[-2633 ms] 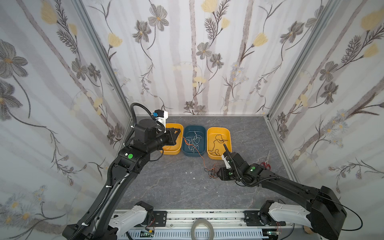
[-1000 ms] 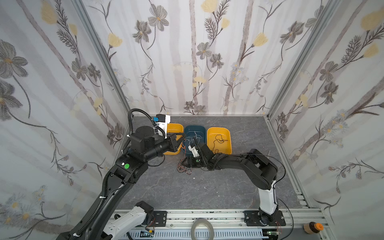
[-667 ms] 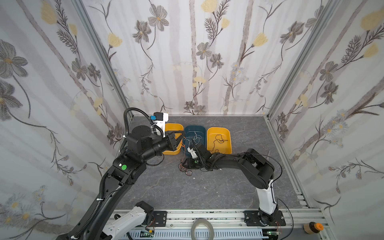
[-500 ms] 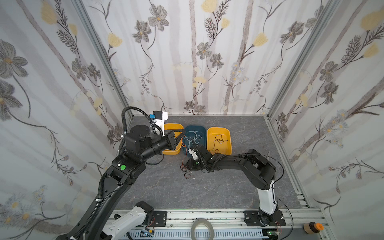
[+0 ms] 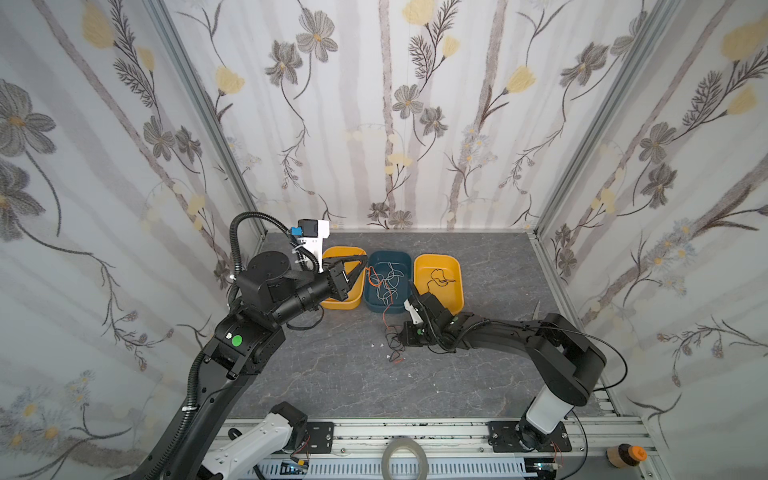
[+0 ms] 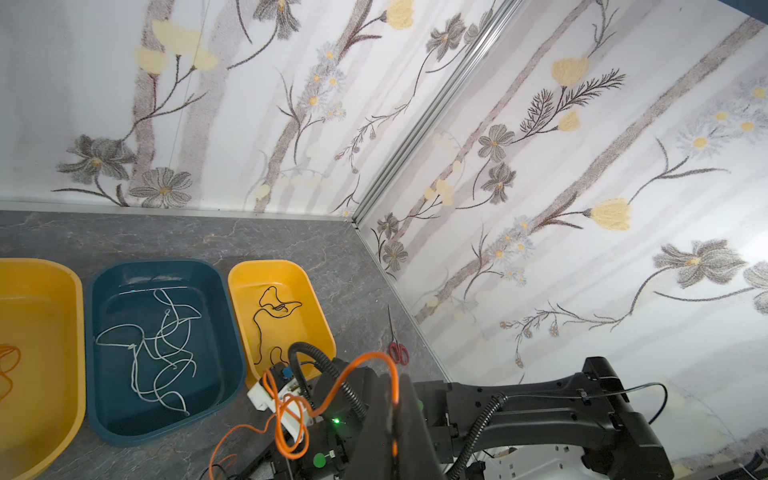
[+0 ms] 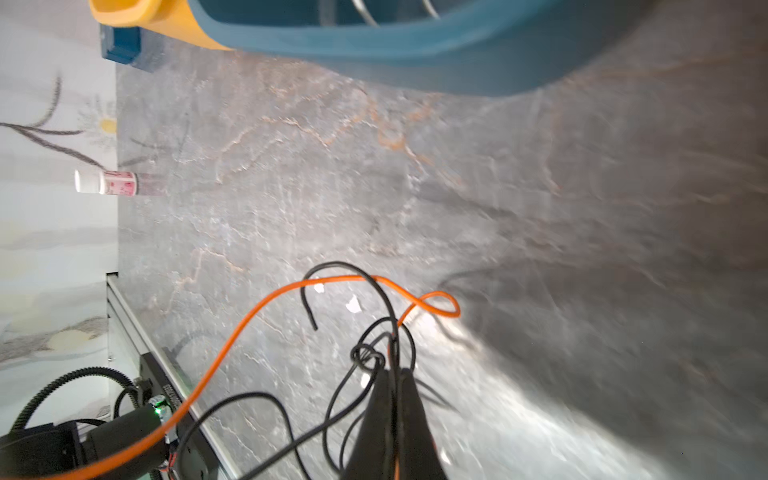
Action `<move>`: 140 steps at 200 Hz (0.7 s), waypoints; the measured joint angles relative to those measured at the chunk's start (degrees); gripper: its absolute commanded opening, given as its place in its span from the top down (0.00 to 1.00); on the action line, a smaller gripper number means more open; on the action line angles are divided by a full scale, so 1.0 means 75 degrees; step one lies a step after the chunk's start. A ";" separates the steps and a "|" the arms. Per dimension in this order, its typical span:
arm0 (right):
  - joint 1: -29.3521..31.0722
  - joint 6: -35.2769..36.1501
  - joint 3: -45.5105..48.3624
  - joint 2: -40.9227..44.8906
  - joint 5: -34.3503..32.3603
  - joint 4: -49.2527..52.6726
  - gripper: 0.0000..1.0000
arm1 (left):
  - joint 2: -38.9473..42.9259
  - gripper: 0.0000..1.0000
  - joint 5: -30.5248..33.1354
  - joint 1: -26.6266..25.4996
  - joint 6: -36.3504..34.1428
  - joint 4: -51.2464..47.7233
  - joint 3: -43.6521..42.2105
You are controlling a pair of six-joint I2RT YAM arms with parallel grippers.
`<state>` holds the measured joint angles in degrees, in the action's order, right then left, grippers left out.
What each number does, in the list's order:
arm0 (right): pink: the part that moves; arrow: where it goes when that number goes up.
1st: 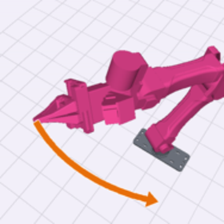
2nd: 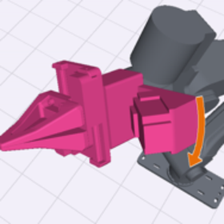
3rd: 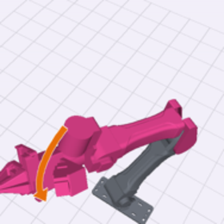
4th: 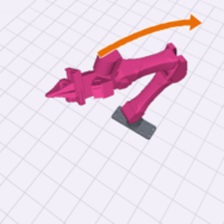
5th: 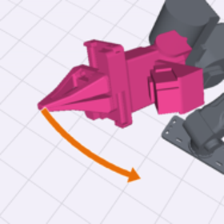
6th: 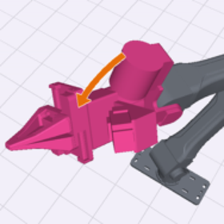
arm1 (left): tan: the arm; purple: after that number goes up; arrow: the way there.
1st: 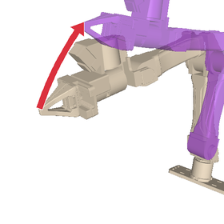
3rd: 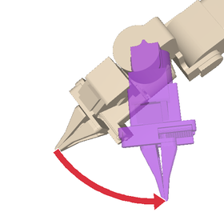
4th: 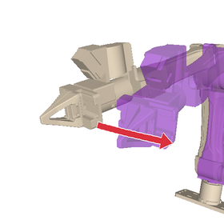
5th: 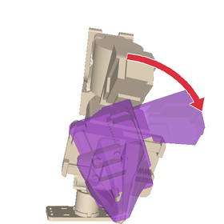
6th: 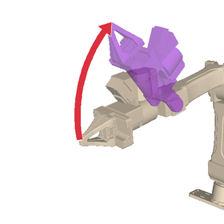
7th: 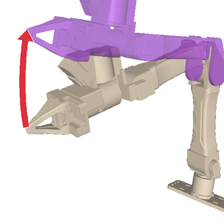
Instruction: Untangle the cables
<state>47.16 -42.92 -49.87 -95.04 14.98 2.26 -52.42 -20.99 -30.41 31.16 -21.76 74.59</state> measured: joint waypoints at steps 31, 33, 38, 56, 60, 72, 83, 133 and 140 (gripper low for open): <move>-0.0105 0.0227 0.0376 0.1198 -0.0280 0.1029 0.96 | -0.0003 1.00 0.0128 0.0006 -0.0134 -0.0076 0.0052; -0.0114 0.0248 0.0391 0.1253 -0.0280 0.1107 0.96 | -0.0003 1.00 0.0140 0.0006 -0.0137 -0.0079 0.0052; -0.0131 0.0277 0.0425 0.1373 -0.0294 0.1279 0.95 | -0.0012 1.00 0.0163 0.0009 -0.0152 -0.0087 0.0050; -0.0216 0.0391 0.0632 0.1626 -0.0460 0.1816 0.88 | -0.0050 1.00 0.0192 0.0015 -0.0160 -0.0079 -0.0058; -0.0242 0.0414 0.0664 0.1638 -0.0460 0.1950 0.86 | -0.0061 1.00 0.0189 0.0015 -0.0157 -0.0079 -0.0102; -0.0283 0.0536 0.0702 0.1664 -0.0530 0.2323 0.75 | -0.0128 1.00 0.0195 0.0017 -0.0157 -0.0073 -0.0227; -0.0289 0.0618 0.0702 0.1784 -0.0638 0.2611 0.65 | -0.0189 1.00 0.0195 0.0017 -0.0157 -0.0073 -0.0358; -0.0283 0.1072 0.0335 0.2524 -0.0699 0.3130 0.52 | -0.0443 1.00 0.0108 0.0020 -0.0096 0.0076 -0.0682; -0.0283 0.1102 0.0341 0.2524 -0.0659 0.3022 0.50 | -0.0463 1.00 0.0087 0.0017 -0.0085 0.0108 -0.0688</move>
<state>45.04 -34.65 -47.31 -76.12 10.04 24.93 -55.90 -20.34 -30.28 30.52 -20.95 69.43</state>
